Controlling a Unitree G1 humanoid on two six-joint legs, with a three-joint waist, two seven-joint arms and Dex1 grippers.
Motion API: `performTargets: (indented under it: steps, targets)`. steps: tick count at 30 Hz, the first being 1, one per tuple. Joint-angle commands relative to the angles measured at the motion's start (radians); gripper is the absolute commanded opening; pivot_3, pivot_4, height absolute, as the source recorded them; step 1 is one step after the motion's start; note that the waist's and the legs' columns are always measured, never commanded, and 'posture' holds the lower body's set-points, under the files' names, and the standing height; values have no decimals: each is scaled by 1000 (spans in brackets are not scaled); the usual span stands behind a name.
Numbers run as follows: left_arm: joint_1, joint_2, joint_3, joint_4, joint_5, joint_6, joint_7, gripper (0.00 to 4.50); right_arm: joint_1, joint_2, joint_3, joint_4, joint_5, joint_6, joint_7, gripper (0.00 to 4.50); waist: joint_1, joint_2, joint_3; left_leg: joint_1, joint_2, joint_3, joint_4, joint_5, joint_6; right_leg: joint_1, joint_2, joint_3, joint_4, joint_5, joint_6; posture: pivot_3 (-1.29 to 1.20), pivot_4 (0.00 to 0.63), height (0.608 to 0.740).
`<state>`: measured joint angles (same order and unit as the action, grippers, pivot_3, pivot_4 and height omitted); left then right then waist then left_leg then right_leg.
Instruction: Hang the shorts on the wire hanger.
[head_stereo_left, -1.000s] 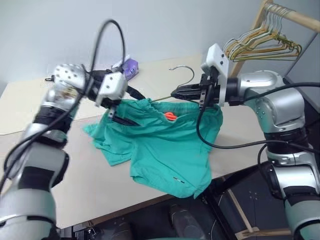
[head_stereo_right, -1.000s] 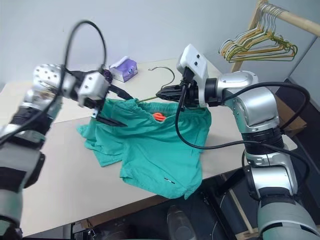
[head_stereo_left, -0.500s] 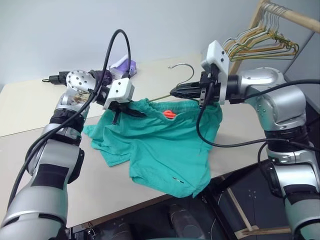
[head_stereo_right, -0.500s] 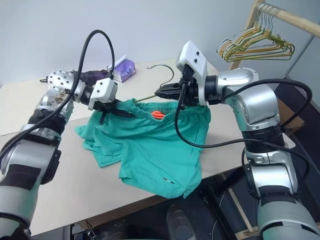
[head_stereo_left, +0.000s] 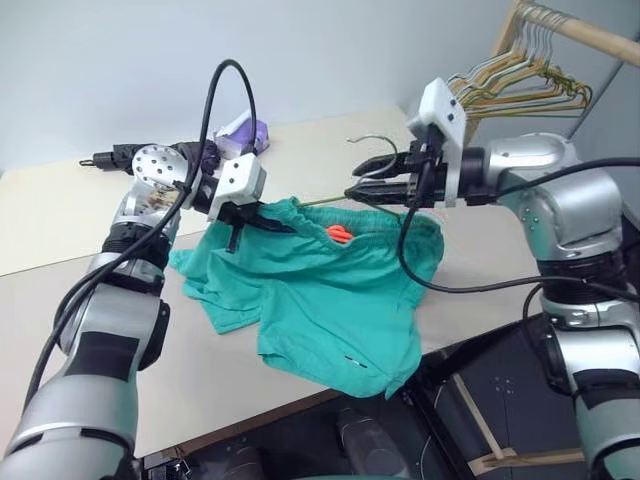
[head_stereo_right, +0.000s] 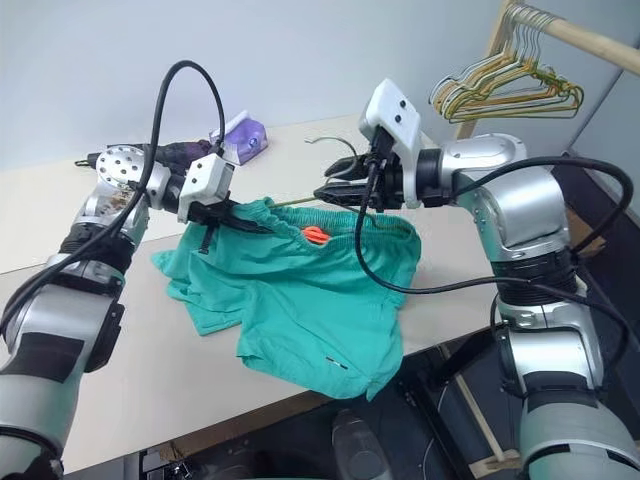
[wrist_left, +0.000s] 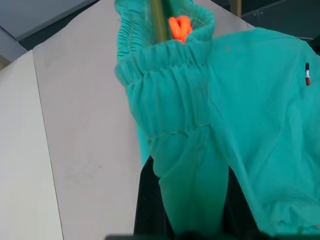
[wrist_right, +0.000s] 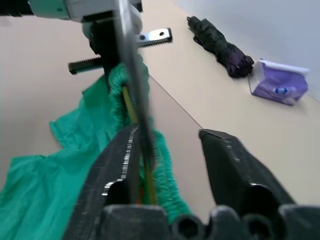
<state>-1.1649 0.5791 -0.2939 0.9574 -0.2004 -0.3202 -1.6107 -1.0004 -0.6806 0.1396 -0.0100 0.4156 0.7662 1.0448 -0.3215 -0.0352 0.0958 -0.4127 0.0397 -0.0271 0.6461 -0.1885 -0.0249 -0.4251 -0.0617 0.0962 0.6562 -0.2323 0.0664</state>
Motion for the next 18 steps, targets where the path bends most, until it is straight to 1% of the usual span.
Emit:
performTargets:
  steps: [1, 3, 4, 8, 11, 13, 15, 18]
  targets:
    - [-6, 0, 39, -24, -18, 8, -4, 0, -9, -96, -107, -55, 34, 31, 22, 3618, 0, 0, 0, 0, 0, 0, 0, 0, 0, 0, 0, 0, 0, 0, 0, -258, 8, 740]
    - [-5, -5, 51, -17, -11, 7, -4, 0, 21, -162, -151, -83, 61, 55, 40, 4287, 0, 0, 0, 0, 0, 0, 0, 0, 0, 0, 0, 0, 0, 0, 0, -257, 8, 740]
    - [-4, -8, 56, -16, -9, 7, -4, 0, 33, -184, -166, -93, 72, 64, 44, 4486, 0, 0, 0, 0, 0, 0, 0, 0, 0, 0, 0, 0, -1, 0, 0, -257, 8, 740]
    - [7, -16, 84, -25, -8, 18, -4, 0, 214, -327, -239, -184, 89, 52, 101, 4486, 0, 0, 0, 2, 0, 1, 0, 0, 0, 2, 0, 0, -1, -1, 1, -242, 6, 740]
    - [13, -17, 100, -35, -4, 26, -4, 0, 326, -379, -254, -225, 75, 24, 101, 4486, -7, 0, 0, 4, 0, 2, -1, 0, 0, 3, 0, 2, -1, -1, 1, -233, 5, 740]
    - [16, -17, 107, -40, 1, 28, -4, 0, 384, -387, -247, -244, 66, 5, 93, 4486, -13, 0, -1, 5, 0, 2, -1, 0, 0, 3, 0, 2, 0, -1, 1, -227, 5, 740]
    - [21, -16, 109, -49, 1, 34, -4, 0, 424, -373, -225, -252, 40, -16, 64, 4486, -20, 0, -1, 6, 0, 2, -1, 0, 0, 3, 0, 2, 0, -1, 1, -226, 6, 740]
    - [26, -13, 111, -60, 0, 41, -4, 0, 433, -317, -183, -236, 7, -23, -1, 4486, -24, 0, -1, 6, 0, 2, -1, 0, 0, 3, 0, 3, -1, -1, 1, -227, 6, 740]
